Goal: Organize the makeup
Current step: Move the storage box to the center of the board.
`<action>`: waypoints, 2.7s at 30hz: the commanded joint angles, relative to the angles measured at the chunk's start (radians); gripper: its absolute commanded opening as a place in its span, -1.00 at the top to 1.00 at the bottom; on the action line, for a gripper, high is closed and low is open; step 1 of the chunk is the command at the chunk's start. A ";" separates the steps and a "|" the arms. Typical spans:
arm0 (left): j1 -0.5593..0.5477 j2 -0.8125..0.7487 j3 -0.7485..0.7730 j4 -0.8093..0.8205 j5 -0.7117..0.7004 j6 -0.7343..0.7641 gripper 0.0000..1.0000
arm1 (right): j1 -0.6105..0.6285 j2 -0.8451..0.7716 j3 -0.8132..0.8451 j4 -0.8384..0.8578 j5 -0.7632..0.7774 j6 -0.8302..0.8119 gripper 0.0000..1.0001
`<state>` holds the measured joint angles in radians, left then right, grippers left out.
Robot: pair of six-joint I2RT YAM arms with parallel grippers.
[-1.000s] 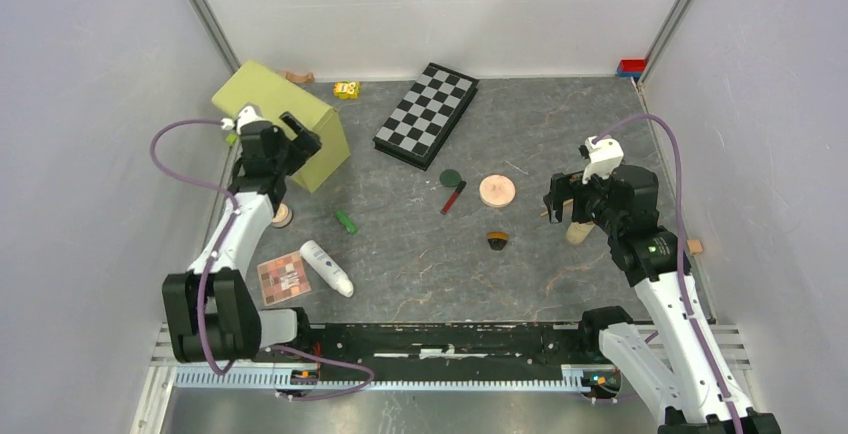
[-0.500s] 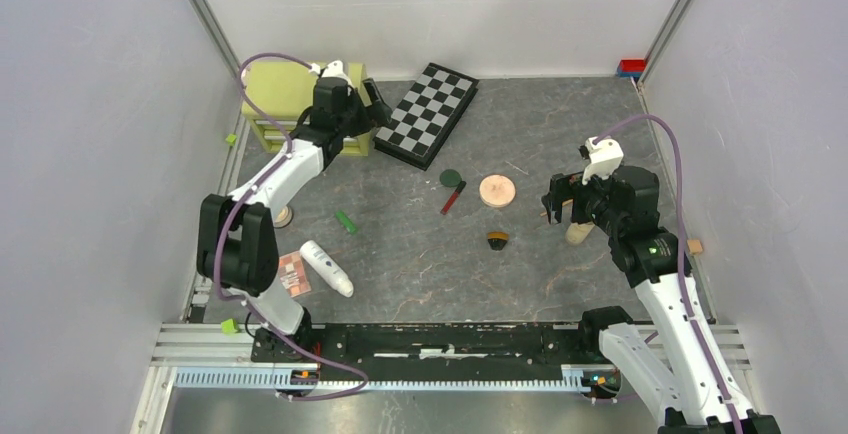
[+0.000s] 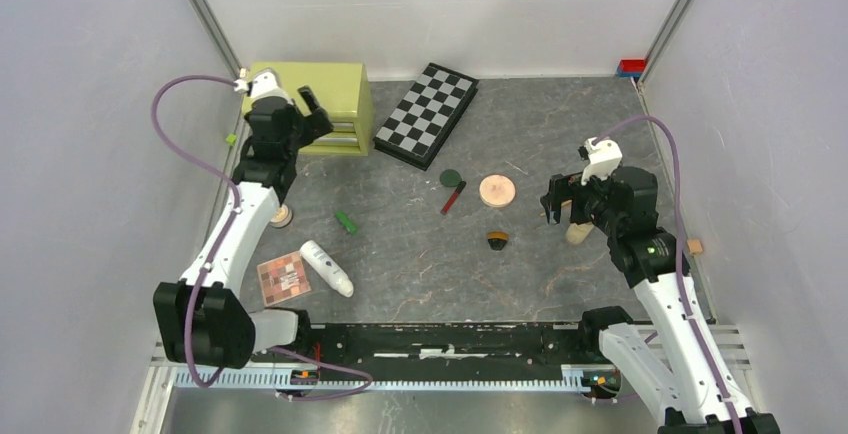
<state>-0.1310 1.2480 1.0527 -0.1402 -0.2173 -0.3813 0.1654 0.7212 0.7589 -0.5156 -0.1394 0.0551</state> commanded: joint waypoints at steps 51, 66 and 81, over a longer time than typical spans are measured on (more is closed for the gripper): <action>0.537 0.374 -0.113 0.871 0.323 -0.232 -1.00 | 0.436 1.001 0.579 0.547 -0.036 0.225 -0.95; 0.562 0.590 0.096 0.814 0.419 -0.208 -1.00 | 0.421 1.264 0.958 0.493 -0.035 0.297 -0.95; 0.548 0.734 0.225 0.819 0.655 -0.251 -1.00 | 0.421 1.532 1.168 0.828 -0.145 0.543 -0.95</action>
<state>0.4244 1.9545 1.2289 0.6533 0.3458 -0.5888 0.5888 2.1983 1.8389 0.1490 -0.2398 0.4763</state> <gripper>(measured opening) 0.997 0.975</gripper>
